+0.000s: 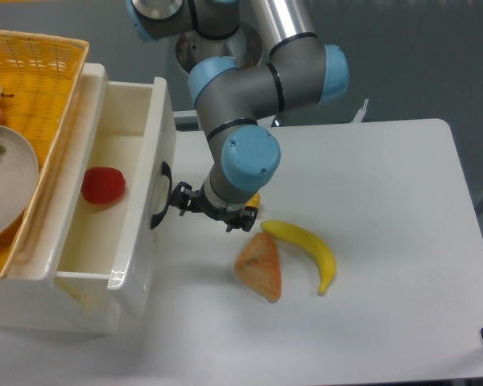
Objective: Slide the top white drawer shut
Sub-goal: 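Push the drawer front with the gripper, sliding the drawer inward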
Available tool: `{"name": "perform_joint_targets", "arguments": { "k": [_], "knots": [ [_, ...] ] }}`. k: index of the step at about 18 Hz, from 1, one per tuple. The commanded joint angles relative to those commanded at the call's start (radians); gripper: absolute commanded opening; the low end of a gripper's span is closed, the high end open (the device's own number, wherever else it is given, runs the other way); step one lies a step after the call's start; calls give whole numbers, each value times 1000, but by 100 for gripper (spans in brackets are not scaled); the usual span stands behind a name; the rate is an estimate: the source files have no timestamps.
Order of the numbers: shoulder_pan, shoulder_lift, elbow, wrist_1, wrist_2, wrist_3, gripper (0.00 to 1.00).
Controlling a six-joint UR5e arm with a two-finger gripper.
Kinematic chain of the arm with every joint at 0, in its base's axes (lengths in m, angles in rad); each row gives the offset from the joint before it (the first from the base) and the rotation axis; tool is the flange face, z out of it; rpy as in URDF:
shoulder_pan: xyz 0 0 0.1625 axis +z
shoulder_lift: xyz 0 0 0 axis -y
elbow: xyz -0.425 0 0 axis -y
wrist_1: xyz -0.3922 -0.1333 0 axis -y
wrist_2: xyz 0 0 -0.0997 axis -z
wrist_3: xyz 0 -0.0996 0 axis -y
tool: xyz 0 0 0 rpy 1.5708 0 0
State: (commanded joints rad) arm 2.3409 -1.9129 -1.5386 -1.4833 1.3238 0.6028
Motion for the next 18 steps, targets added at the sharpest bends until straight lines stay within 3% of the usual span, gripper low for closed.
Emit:
{"name": "perform_joint_targets", "arguments": {
  "k": [18],
  "knots": [
    [-57, 14, 0, 1, -9, 0, 100]
  ]
}}
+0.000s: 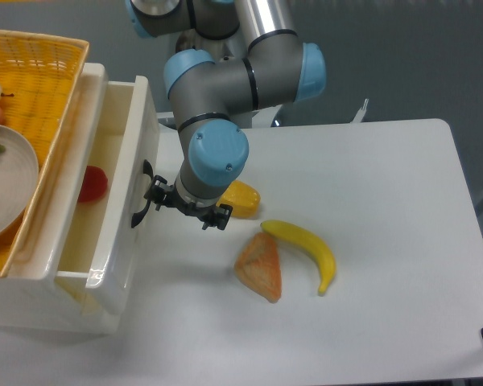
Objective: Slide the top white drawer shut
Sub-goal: 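Push the drawer front with the gripper, sliding the drawer inward, then keep pushing the drawer front until the drawer is fully shut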
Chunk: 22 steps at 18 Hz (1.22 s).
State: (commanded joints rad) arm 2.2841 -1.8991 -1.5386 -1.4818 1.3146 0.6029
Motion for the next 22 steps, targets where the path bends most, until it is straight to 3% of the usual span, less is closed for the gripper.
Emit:
{"name": "perform_joint_targets", "arguments": {
  "k": [22],
  "knots": [
    [-48, 3, 2, 8, -20, 2, 100]
  ]
}}
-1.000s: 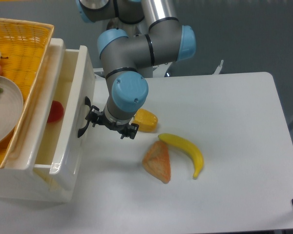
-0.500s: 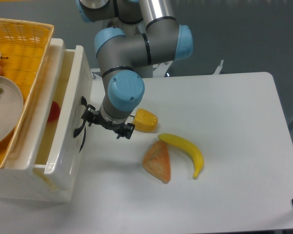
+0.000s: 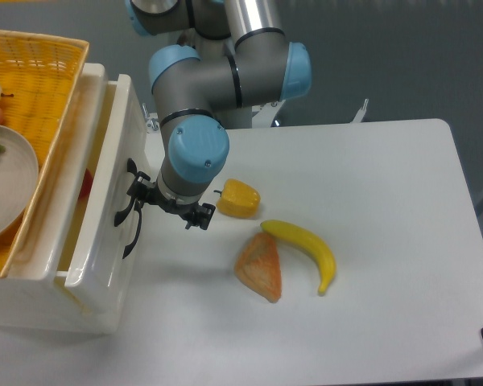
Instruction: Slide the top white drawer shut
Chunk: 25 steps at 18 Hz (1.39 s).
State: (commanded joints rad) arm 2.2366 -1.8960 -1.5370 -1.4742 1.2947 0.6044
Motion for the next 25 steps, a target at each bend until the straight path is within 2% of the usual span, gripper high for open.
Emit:
{"name": "perform_joint_targets", "arguments": {
  "k": [17, 21, 25],
  "knots": [
    [1, 9, 2, 5, 8, 8, 100],
    [29, 12, 11, 9, 9, 14, 100],
    [89, 18, 32, 11, 11, 95, 100]
  ]
}}
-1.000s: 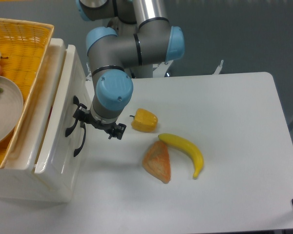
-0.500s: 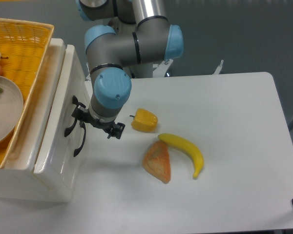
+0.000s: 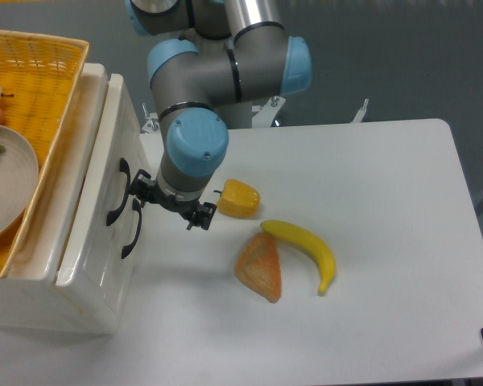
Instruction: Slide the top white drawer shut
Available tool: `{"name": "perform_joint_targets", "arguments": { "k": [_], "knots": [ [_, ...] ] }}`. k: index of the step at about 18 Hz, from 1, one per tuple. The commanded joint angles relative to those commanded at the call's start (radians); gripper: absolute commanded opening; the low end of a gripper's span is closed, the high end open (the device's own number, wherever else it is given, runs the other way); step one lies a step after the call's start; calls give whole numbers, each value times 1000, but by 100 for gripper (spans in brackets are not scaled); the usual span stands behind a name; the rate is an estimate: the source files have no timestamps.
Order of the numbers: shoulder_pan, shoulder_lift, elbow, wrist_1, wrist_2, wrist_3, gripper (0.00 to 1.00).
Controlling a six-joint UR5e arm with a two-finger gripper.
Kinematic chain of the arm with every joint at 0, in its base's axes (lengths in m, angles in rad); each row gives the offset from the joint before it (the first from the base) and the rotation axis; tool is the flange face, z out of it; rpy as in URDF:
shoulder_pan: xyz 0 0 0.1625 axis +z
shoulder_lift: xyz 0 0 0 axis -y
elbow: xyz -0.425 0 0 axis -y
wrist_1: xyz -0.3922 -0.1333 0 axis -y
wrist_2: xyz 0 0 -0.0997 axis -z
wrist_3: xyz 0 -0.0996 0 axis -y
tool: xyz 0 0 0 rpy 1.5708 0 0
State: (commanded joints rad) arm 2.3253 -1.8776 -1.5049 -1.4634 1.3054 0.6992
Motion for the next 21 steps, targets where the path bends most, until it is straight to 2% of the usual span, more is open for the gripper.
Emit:
{"name": "perform_joint_targets", "arguments": {
  "k": [3, 6, 11, 15, 18, 21],
  "knots": [
    [51, 9, 9, 2, 6, 158, 100],
    [89, 14, 11, -3, 87, 310, 100],
    [91, 12, 22, -3, 247, 429, 100],
    [112, 12, 26, 8, 267, 623, 100],
    [138, 14, 18, 57, 279, 667, 100],
    [160, 15, 22, 55, 321, 680, 100]
  ]
}}
